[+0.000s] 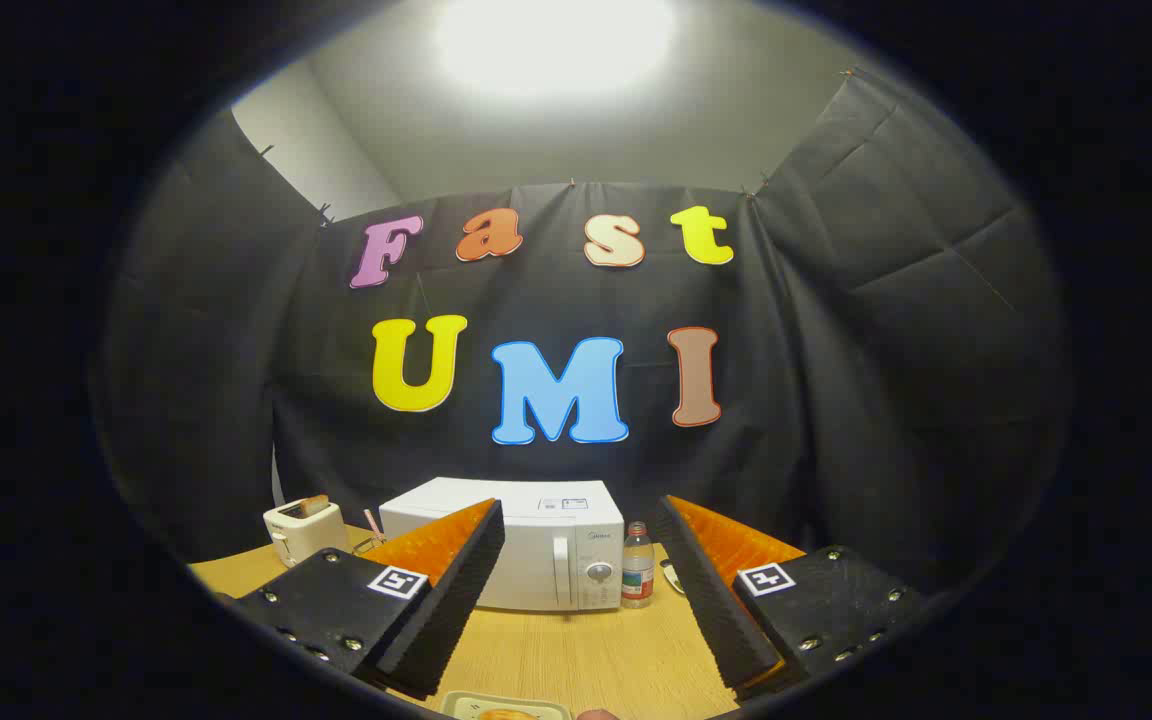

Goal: Open the microwave, put the food inside, and close the microwave door.

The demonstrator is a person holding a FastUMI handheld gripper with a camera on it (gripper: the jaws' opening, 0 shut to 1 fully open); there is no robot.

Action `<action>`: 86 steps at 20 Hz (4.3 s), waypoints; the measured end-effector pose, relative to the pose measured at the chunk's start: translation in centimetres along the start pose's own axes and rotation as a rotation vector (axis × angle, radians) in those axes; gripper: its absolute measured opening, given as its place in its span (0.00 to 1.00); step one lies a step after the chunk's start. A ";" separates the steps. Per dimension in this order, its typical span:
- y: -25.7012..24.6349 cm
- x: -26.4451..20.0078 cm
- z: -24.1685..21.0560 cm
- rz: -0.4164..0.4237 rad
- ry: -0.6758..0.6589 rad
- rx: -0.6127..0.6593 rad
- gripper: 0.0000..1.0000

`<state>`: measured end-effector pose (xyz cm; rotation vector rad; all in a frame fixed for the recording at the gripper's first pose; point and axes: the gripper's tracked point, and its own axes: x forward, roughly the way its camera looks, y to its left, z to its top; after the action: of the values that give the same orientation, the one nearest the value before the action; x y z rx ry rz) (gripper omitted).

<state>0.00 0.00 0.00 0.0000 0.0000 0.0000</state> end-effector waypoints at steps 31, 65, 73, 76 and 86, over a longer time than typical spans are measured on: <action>0.6 5.4 -1.9 0.074 -0.004 0.016 0.97; 2.2 26.9 -26.0 0.161 0.356 -0.029 0.97; 2.2 28.1 -29.0 0.154 0.426 0.020 0.61; 3.1 27.7 -28.9 0.162 0.438 0.047 0.38; 3.1 27.5 -29.1 0.124 0.468 -0.004 0.10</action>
<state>27.54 3.13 -29.13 -0.0041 0.4680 0.1238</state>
